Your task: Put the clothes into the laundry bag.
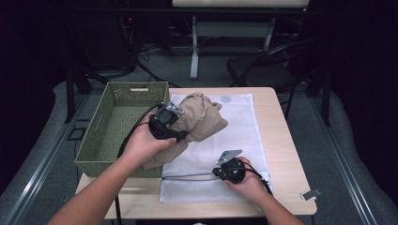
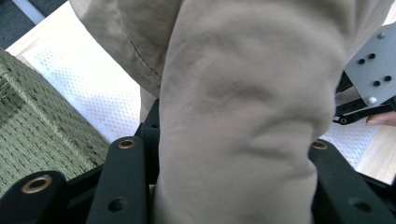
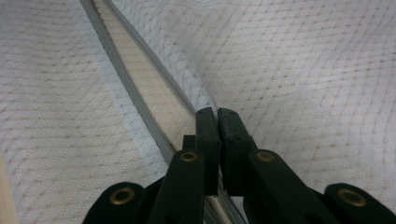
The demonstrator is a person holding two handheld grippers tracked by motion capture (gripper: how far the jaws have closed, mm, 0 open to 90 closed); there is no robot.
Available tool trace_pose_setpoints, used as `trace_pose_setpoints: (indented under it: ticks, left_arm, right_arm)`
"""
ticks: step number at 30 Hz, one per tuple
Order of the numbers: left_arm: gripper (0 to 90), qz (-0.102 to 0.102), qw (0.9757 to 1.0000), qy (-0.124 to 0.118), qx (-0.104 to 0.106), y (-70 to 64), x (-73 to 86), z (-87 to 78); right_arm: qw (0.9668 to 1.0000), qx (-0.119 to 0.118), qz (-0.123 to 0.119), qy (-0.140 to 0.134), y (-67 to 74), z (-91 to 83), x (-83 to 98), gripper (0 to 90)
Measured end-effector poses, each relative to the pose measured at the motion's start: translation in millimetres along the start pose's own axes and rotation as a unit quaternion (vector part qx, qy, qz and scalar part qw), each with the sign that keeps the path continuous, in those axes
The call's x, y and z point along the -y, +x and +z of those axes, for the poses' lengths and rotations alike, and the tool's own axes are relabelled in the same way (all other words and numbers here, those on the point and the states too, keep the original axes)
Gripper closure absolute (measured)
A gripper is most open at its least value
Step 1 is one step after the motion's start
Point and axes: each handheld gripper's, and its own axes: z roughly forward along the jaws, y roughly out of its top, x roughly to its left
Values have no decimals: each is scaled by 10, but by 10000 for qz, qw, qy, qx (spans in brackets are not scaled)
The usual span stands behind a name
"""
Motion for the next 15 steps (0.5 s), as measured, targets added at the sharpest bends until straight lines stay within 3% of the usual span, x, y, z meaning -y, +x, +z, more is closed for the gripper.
trace_pose_setpoints:
  ticks: [8, 15]
  left_arm:
    - [546, -5, 10000, -27, 0, -12, 22, -14]
    - [546, -44, 10000, 1, 6, 13, 44, -31]
  right_arm:
    - [10000, -17, 85, -23, -2, -19, -15, 881]
    - [9999, 112, 55, -80, 1, -47, -50, 881]
